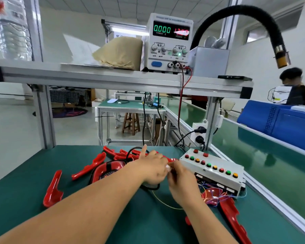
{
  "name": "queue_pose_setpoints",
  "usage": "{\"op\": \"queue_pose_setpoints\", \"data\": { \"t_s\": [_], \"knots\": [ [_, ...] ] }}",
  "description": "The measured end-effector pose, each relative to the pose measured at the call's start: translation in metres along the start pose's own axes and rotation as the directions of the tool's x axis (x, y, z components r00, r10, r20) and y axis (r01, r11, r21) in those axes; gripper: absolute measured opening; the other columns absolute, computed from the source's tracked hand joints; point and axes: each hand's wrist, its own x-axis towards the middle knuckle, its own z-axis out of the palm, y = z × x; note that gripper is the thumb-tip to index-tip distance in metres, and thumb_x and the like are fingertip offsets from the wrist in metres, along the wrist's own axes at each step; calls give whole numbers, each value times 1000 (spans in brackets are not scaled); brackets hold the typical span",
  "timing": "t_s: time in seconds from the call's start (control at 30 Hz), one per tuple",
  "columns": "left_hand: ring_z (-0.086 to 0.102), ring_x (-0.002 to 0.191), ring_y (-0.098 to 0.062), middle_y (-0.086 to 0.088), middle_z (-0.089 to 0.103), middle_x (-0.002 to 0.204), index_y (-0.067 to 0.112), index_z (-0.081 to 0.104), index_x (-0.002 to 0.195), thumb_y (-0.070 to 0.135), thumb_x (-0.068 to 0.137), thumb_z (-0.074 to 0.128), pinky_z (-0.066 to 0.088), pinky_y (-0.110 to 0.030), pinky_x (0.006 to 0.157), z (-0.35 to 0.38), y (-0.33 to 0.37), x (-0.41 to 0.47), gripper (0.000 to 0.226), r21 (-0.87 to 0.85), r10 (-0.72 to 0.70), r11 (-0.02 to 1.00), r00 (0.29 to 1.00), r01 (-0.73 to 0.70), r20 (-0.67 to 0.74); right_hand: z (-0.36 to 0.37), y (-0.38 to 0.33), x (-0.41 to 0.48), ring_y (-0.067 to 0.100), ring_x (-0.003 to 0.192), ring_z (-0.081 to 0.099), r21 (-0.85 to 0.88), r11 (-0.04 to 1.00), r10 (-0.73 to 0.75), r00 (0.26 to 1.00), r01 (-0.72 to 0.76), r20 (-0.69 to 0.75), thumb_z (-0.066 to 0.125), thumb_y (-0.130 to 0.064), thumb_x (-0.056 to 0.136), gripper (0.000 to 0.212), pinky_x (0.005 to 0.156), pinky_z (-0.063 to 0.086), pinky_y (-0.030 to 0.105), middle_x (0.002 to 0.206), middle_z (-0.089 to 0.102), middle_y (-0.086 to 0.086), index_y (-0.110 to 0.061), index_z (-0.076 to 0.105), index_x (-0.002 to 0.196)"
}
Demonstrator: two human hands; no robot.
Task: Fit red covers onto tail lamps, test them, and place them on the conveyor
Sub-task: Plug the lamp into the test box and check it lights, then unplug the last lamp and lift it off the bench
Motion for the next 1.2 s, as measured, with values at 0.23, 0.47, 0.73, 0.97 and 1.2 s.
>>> {"op": "queue_pose_setpoints", "data": {
  "t_s": [0.23,0.47,0.73,0.97,1.2],
  "knots": [
    [24,138,-31,-12,39,141,9,38,140,40,105,27,-2,-51,122,-2,-9,-5,48,8,52,999,999,-52,13,-6,6,1,0,59,48,-55,997,52,999,-52,-18,65,-42,88,19,54,30,13,63,51,-18,-27,67,99],
    [-1,151,-18,3,2,165,22,0,157,32,105,37,1,-33,120,-4,-29,-21,65,-356,-70,934,969,-18,-235,-7,3,0,14,100,58,-487,837,286,958,-250,-1,38,-66,89,43,91,17,39,100,62,-11,-32,57,110],
    [49,129,-34,-22,53,139,4,54,132,23,101,47,39,-35,98,44,-117,-100,37,-747,-731,491,679,449,-73,-9,-4,7,19,126,39,-614,754,358,930,-234,85,41,-50,93,37,106,15,50,130,48,-5,-31,59,120],
    [59,113,-30,-13,64,124,9,57,124,44,90,64,45,-39,100,66,-106,-98,49,-859,-700,341,713,381,38,1,-7,45,22,112,51,-583,801,280,946,-136,163,44,-31,97,25,94,40,36,119,62,-1,-24,60,115],
    [62,98,-30,-13,65,110,6,57,112,44,76,78,52,-43,90,62,-106,-88,56,-899,-718,222,688,376,111,27,11,78,29,127,45,-663,745,405,841,-76,359,45,-25,95,48,104,37,36,137,53,10,-17,39,142]
  ]
}}
